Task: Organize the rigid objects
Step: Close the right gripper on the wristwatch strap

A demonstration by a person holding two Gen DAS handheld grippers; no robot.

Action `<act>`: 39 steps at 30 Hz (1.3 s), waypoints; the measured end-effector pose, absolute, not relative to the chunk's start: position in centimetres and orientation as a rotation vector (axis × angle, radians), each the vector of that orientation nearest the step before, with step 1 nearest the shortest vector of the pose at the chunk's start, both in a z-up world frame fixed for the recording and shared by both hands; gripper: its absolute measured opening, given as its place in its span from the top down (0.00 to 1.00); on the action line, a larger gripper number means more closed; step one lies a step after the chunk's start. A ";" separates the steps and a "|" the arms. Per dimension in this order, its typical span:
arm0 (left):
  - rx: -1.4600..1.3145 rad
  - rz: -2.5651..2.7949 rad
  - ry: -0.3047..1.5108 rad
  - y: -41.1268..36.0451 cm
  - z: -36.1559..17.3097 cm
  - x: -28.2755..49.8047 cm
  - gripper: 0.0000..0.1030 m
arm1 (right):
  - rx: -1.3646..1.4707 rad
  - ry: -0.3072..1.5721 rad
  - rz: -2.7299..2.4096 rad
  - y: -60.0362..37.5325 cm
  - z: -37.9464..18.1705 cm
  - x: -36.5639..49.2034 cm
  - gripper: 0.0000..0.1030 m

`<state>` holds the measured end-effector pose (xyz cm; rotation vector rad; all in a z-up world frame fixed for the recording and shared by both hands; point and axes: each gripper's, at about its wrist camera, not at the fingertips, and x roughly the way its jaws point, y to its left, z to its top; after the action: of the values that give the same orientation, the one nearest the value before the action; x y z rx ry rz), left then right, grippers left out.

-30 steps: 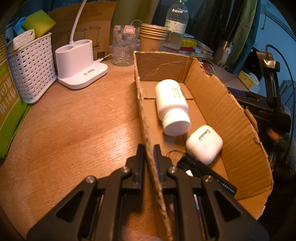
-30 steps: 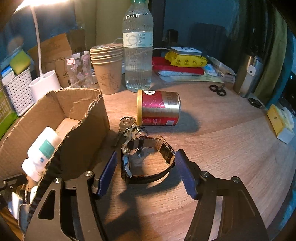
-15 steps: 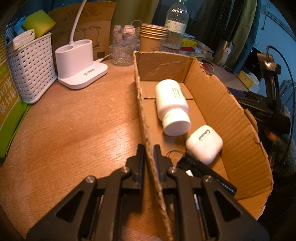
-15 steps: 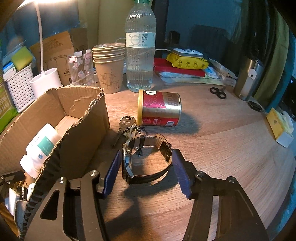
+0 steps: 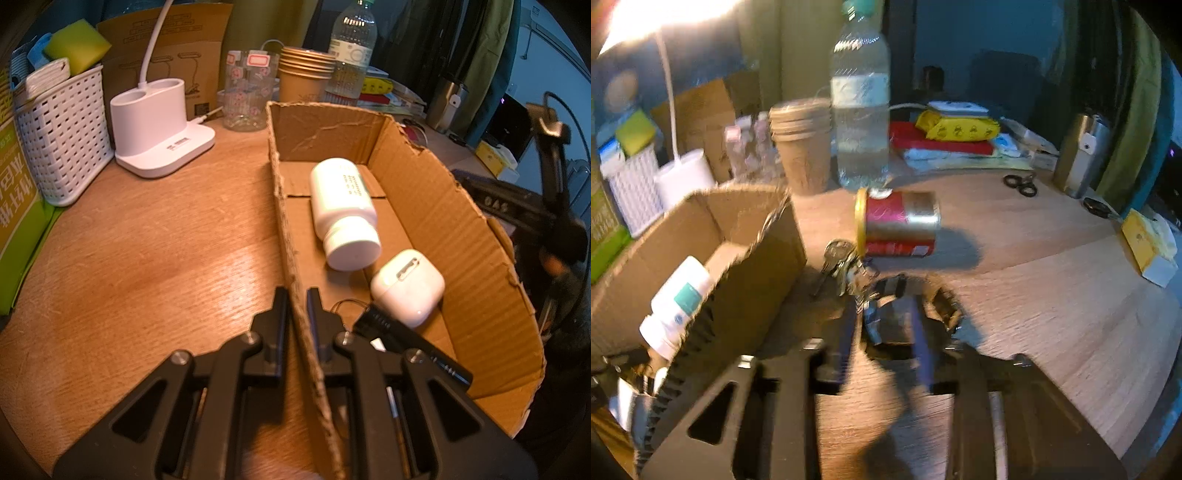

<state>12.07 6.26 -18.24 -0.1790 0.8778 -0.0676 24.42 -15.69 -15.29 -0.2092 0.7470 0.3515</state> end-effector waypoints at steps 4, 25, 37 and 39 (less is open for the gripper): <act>-0.179 -0.067 0.878 6.3 -18.2 12.0 0.89 | -0.191 0.720 0.326 -16.8 -14.5 24.5 0.35; -0.179 -0.068 0.878 6.3 -18.2 12.1 0.89 | -0.217 0.831 0.327 -16.4 -17.0 26.4 0.33; -0.179 -0.068 0.878 6.3 -18.2 12.0 0.89 | -0.210 0.782 0.335 -16.6 -15.9 25.2 0.33; -0.179 -0.068 0.878 6.3 -18.2 12.0 0.89 | -0.206 0.774 0.338 -16.7 -15.6 25.0 0.33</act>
<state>12.04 6.33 -18.24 -0.1792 0.8777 -0.0676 24.95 -16.70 -15.63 -0.2059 0.7741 0.3376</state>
